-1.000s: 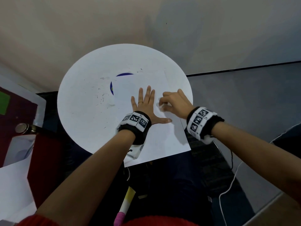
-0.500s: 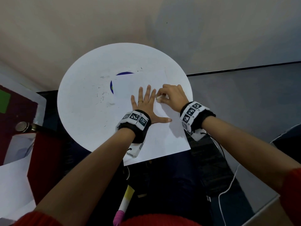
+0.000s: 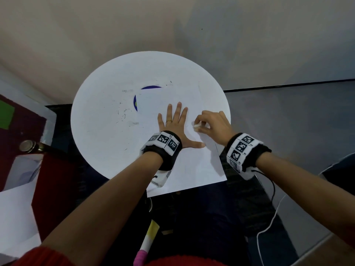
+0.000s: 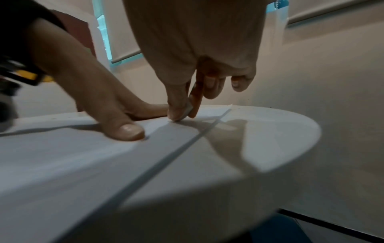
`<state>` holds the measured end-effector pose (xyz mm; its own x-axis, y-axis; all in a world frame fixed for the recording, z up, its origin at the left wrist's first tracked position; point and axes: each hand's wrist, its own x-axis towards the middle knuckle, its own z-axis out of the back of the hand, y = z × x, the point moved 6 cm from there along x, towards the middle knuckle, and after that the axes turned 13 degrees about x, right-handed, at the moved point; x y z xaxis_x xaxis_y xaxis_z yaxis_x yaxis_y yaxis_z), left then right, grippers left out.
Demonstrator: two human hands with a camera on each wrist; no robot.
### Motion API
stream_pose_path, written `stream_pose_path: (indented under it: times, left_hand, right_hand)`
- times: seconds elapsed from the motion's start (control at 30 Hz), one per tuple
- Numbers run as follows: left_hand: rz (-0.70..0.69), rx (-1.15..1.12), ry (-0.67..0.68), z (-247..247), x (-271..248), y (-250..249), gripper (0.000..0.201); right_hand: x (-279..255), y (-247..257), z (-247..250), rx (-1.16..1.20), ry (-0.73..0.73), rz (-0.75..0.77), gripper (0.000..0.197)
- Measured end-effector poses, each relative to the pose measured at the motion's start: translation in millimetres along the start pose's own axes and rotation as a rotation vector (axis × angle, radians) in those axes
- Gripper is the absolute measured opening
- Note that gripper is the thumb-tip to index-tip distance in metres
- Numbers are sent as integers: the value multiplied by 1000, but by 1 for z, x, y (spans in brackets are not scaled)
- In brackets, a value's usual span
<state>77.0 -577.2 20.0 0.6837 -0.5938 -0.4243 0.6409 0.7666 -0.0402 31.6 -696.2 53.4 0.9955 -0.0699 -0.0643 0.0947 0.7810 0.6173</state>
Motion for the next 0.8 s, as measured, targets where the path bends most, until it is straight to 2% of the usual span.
stream_pose_path:
  times: [0.1,0.27,0.47,0.63,0.73,0.8]
  left_hand:
    - [-2,11,-4,-1,0,0,136]
    - [5,3,13,-1,0,0,138]
    - [-19,-9,14,-2,1,-1,129]
    - [-15,-11,12,-2,2,-1,127]
    - [-14,-16,12,-4,4,-1,127]
    - [-10,-8,5,-4,4,-1,127]
  right_hand:
    - [-6,-3,3,1,21,12,4]
    - [25,4,11,9,-17,-23,6]
    - [-13,-3,7,8,22,2,7]
    - [16,-4,17,71,-54,-55,8]
    - [2,-3,11,71,-70,-43,8]
    - [-13,0,7,47,-21,3,8]
